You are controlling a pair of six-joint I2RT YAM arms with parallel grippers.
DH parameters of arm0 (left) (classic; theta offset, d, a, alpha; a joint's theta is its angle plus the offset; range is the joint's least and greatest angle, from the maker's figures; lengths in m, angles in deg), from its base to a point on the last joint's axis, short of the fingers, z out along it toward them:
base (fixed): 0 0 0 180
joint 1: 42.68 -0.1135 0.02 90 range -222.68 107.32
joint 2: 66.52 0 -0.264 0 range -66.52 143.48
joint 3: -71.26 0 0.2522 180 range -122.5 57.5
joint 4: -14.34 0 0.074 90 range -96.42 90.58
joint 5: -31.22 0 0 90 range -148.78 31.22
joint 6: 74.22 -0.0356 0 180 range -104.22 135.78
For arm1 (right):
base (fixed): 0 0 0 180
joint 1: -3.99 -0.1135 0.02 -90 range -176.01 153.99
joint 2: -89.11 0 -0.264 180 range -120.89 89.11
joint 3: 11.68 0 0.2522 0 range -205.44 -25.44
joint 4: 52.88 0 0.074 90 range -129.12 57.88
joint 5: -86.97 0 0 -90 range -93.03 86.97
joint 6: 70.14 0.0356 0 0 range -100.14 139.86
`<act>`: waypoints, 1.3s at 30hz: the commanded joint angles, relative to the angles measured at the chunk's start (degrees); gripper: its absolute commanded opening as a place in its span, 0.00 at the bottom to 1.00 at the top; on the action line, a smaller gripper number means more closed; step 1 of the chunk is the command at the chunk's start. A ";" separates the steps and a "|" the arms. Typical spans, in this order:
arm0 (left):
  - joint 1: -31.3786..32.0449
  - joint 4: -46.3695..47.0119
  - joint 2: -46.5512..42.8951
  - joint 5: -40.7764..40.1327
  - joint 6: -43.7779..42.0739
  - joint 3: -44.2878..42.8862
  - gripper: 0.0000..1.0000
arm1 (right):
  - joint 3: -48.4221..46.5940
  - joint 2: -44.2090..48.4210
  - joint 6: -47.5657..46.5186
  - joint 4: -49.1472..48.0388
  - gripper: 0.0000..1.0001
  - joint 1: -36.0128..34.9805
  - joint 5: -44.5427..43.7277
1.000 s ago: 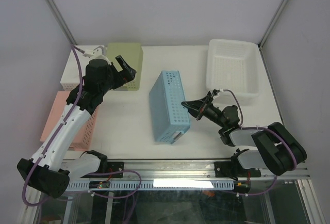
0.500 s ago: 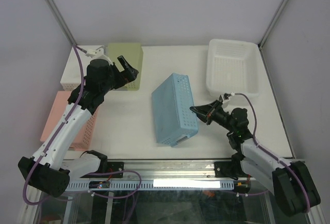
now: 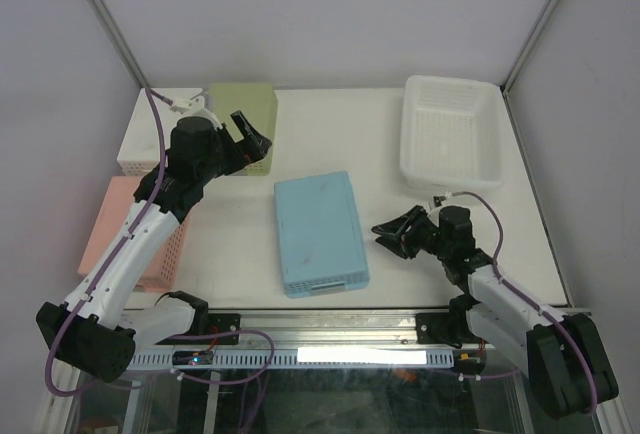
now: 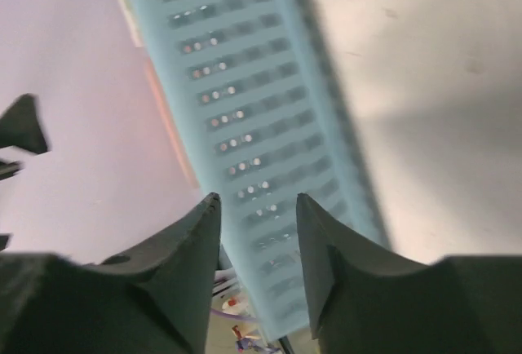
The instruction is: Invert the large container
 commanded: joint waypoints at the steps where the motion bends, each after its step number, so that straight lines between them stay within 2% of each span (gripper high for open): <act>1: -0.36 3.26 -1.19 1.48 -0.61 0.40 0.99 | -5.08 0.43 -8.79 13.34 0.50 -0.09 -2.84; 6: -0.33 3.66 -1.07 2.65 -1.03 0.58 0.99 | -12.53 1.07 -17.93 27.00 0.59 -0.09 -8.43; 10: -0.29 3.87 -0.67 4.44 -1.98 0.13 0.99 | -16.17 0.53 -21.52 28.25 0.57 -0.69 -9.92; 13: -0.20 3.94 -0.80 4.34 -2.36 0.10 0.99 | -16.97 -2.06 -21.04 22.14 0.57 -3.97 -9.04; 15: -0.19 3.98 -0.94 4.21 -2.53 0.21 0.99 | -18.22 -5.59 -20.95 17.71 0.59 -9.34 -10.06; 19: -0.20 3.98 -1.25 4.39 -2.72 0.24 0.99 | -22.46 -18.47 -22.58 13.68 0.61 -16.86 -11.86; 24: -0.20 3.87 -1.82 4.47 -3.24 0.35 0.99 | -27.97 -30.24 -24.45 9.17 0.51 -23.49 -9.49; 30: -0.25 3.87 -2.34 4.13 -3.09 0.86 0.99 | -35.46 -39.21 -23.26 6.62 0.50 -30.04 -10.37; 34: -0.20 3.81 -2.68 4.12 -3.07 1.17 0.99 | -37.89 -44.16 -17.25 1.45 0.49 -32.69 -9.60; 39: -0.24 3.61 -2.86 3.51 -3.16 1.02 0.99 | -36.20 -48.82 -4.58 -13.91 0.48 -36.00 -10.50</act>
